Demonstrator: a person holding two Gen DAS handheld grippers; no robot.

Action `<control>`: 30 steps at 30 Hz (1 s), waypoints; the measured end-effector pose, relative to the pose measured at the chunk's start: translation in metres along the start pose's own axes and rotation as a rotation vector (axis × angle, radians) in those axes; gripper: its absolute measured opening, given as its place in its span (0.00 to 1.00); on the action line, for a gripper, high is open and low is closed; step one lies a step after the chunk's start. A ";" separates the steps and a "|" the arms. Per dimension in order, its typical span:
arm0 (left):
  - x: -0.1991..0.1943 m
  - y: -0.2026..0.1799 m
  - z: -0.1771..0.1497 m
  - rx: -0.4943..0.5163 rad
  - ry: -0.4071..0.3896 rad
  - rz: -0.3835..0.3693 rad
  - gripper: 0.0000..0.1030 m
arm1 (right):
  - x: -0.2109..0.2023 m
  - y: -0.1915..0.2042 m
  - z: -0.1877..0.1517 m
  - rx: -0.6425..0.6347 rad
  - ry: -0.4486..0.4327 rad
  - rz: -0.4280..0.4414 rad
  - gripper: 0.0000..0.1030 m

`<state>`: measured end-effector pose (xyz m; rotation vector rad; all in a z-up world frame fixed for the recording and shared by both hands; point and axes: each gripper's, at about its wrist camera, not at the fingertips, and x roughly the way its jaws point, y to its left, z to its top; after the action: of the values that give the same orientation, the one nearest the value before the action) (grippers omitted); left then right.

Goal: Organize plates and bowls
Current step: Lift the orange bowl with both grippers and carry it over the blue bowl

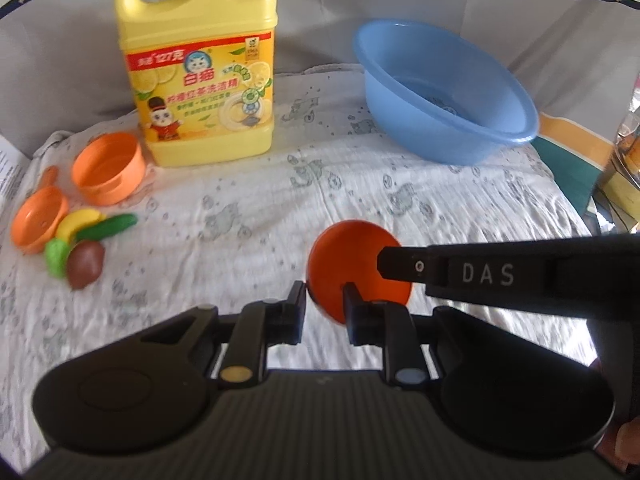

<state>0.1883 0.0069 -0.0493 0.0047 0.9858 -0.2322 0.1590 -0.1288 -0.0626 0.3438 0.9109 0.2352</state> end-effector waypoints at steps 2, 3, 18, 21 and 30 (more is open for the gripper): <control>-0.010 -0.001 -0.009 0.000 0.001 0.004 0.19 | -0.011 0.006 -0.009 -0.010 0.000 0.007 0.12; -0.016 -0.002 -0.015 -0.003 0.000 0.006 0.19 | -0.016 0.008 -0.014 -0.012 -0.001 0.011 0.12; -0.091 -0.001 -0.082 -0.068 -0.031 0.001 0.19 | -0.085 0.037 -0.079 -0.068 -0.013 0.056 0.12; -0.104 -0.004 -0.093 -0.070 -0.045 -0.002 0.19 | -0.095 0.037 -0.091 -0.072 -0.011 0.058 0.12; -0.124 -0.010 -0.130 -0.059 -0.046 -0.012 0.19 | -0.112 0.031 -0.129 -0.076 0.019 0.061 0.12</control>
<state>0.0135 0.0350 -0.0175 -0.0602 0.9469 -0.2137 -0.0127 -0.1143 -0.0419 0.2997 0.9083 0.3283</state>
